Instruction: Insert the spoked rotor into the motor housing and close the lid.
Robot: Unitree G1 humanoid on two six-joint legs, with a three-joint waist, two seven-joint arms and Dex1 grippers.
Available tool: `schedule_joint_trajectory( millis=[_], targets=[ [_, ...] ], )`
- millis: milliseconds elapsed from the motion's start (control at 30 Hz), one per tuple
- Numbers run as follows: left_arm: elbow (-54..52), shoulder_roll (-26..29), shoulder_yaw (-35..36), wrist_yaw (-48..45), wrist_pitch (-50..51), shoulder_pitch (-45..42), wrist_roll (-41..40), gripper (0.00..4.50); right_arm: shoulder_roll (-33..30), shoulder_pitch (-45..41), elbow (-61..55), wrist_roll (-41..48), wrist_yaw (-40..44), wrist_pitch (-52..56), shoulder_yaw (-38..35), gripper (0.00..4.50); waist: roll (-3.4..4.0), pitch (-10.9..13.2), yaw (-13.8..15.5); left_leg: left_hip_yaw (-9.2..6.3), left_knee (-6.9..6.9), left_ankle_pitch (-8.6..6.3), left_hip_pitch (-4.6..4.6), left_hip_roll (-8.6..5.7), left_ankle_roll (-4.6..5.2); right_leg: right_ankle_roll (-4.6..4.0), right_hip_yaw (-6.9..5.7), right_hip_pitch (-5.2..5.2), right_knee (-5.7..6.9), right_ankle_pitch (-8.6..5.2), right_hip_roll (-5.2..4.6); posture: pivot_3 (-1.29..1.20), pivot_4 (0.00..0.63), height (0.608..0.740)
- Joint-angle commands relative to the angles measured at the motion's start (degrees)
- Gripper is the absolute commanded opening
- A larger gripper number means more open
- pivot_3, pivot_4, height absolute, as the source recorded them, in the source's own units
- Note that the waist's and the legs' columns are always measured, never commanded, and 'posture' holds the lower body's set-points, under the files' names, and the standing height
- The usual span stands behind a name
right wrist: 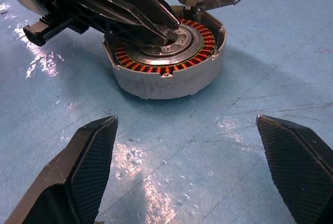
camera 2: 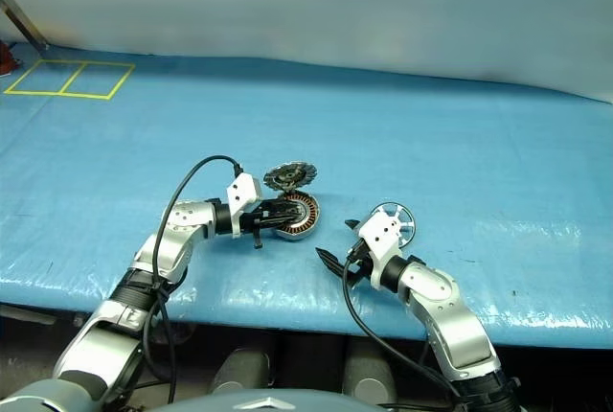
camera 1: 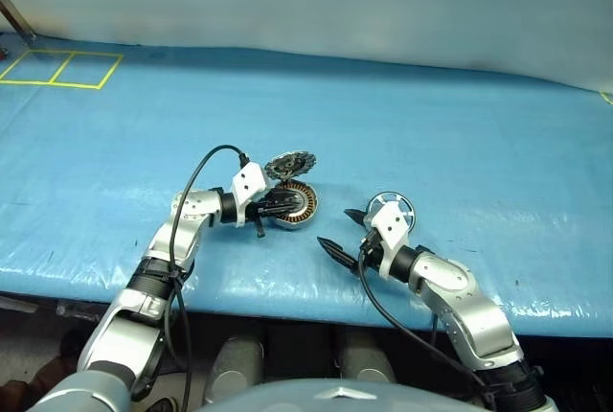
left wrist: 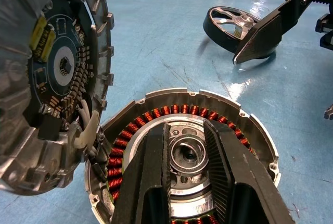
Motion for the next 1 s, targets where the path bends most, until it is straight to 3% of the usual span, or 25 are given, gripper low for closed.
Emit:
schedule_joint_trajectory(
  millis=[33, 1000],
  targets=[
    [-0.3, -0.33, 0.4, 0.44, -1.16, -0.25, 0.55, 0.68, -0.08, -0.52, -2.35, -0.17, -0.24, -1.27, -0.38, 4.5, 0.0, 0.0, -0.01, 0.0, 0.0, 0.0, 0.0, 0.0, 0.0, 0.0, 0.0, 0.0, 0.0, 0.0, 0.0, 0.0, 0.15, 0.74],
    [1.87, -1.69, 1.53, 2.61, -2.48, -0.01, 1.71, 0.68, 0.36, -0.72, -1.92, -1.87, -1.63, -1.82, 0.19, 4.5, 0.0, -0.01, -0.02, -0.01, 0.06, 0.01, 0.03, -0.01, 0.01, 0.16, 0.01, 0.06, 0.02, 0.09, 0.0, 0.0, 0.15, 0.74]
  ],
)
